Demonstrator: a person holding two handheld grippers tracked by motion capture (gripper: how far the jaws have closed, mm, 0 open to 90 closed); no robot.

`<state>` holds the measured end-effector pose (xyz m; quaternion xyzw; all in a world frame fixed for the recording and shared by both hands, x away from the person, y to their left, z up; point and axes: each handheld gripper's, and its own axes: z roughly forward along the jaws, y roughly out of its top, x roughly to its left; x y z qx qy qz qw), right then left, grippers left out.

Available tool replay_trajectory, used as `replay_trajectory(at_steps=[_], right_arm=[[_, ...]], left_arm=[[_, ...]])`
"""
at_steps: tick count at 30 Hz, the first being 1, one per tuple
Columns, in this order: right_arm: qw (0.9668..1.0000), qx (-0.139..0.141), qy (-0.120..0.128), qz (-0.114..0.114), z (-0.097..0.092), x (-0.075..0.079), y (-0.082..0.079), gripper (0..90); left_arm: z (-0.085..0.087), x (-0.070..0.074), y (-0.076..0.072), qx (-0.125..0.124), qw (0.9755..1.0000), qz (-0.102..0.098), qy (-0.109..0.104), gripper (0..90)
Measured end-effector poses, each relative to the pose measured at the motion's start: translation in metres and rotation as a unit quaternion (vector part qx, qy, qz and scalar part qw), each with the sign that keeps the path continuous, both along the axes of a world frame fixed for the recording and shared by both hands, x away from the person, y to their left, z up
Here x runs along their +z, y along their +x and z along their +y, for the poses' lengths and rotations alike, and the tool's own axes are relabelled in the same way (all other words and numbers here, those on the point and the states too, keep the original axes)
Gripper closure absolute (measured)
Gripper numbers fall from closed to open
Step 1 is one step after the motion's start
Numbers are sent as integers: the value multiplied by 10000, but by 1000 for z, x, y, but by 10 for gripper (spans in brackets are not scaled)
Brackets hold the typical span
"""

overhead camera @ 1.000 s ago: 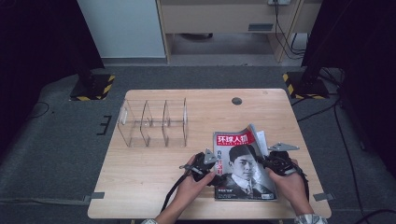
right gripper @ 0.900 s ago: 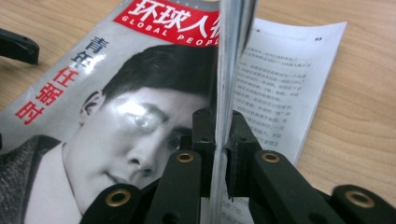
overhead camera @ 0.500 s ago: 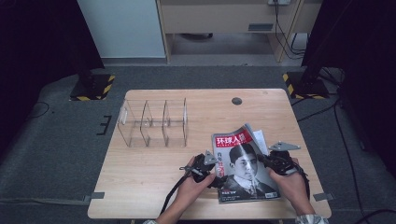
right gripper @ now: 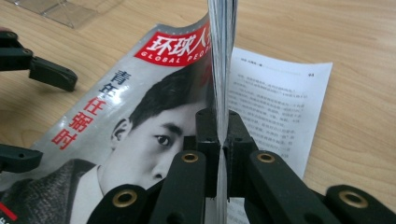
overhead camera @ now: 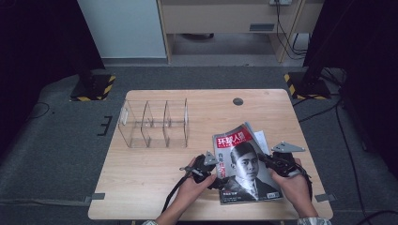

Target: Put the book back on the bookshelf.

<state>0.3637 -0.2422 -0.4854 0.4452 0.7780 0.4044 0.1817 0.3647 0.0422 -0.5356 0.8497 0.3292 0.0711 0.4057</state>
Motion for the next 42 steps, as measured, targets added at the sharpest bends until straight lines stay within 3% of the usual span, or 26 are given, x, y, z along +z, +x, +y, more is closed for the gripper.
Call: replay_trajectory(at_steps=[6,24,30,36,42], right_arm=[[9997,81,75,-238,2,10,-4,878],[9973,251,362,-595,4,38,-13,879],[9967,281,421,-640,4,42,-14,879],[9960,334,533,-642,3,43,-14,879],[9965,306,567,-527,2,34,-8,878]], left_arm=[[0,0,1,17,10000,13,-55,44],[-1,1,7,-151,9988,126,-446,51],[-5,-1,13,-150,9981,303,-507,64],[-7,-1,17,-236,9957,484,-751,98],[-7,-1,18,-154,9965,421,-710,166]])
